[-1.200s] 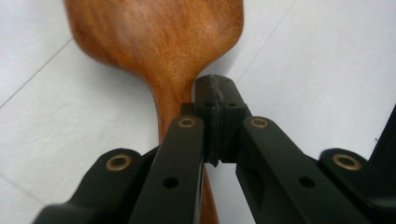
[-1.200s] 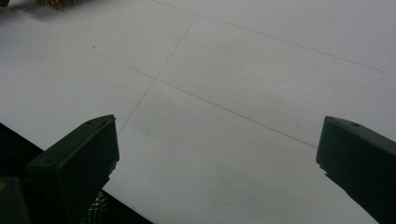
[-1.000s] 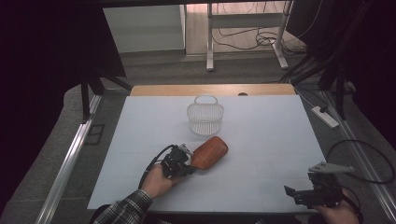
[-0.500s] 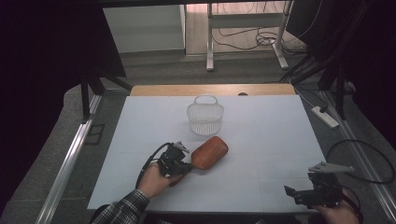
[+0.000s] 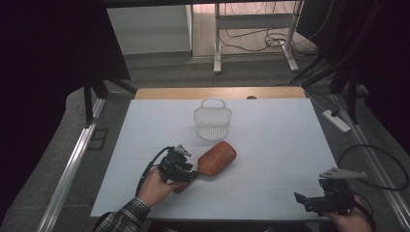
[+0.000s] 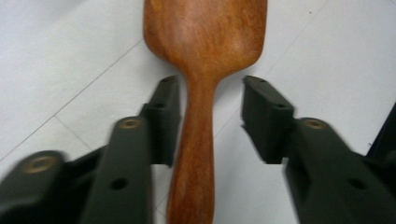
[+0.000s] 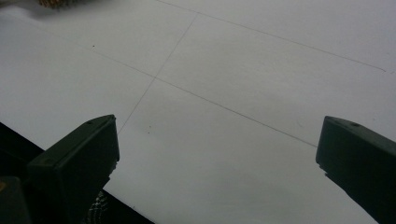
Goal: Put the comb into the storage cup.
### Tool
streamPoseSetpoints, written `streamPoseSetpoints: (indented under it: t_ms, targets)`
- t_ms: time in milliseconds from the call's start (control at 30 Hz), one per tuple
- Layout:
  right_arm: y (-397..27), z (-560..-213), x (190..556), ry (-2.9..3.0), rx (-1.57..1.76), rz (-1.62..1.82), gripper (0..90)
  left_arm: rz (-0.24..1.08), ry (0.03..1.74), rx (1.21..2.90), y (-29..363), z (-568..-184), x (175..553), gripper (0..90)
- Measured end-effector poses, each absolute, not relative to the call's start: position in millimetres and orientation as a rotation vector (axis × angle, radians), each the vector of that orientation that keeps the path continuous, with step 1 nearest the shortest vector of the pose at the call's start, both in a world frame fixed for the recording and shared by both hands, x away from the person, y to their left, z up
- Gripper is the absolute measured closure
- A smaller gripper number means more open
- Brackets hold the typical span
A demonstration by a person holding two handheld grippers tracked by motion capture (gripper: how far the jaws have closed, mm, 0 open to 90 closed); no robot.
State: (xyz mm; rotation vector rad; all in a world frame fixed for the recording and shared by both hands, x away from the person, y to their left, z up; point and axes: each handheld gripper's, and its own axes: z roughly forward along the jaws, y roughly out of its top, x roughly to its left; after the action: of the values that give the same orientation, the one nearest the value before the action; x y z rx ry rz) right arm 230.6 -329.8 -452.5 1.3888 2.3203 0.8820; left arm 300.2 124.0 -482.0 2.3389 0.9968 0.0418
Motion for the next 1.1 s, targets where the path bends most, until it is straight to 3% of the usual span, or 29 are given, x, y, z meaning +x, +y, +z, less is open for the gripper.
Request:
streamPoseSetpoints:
  t_ms: [67, 167, 233, 500, 1100]
  targets:
    - [-330, -453, 231, 2.32, 1.39, 0.882, 0.0, 0.051, 1.008, 2.336, 125, -482, 300, 46.6]
    - [-330, -453, 231, 2.321, 1.39, 0.881, 0.0, 0.069, 1.032, 2.33, 127, -483, 302, 28.5]
    - [-330, -453, 231, 2.32, 1.39, 0.881, 0.0, 0.058, 1.041, 2.328, 128, -484, 303, 21.5]
    - [-330, -453, 231, 2.324, 1.389, 0.877, 0.0, 0.031, 1.033, 2.376, 125, -488, 307, 1.4]
    - [-330, -453, 231, 2.329, 1.386, 0.877, 0.0, 0.045, 0.977, 2.441, 105, -504, 311, 0.0]
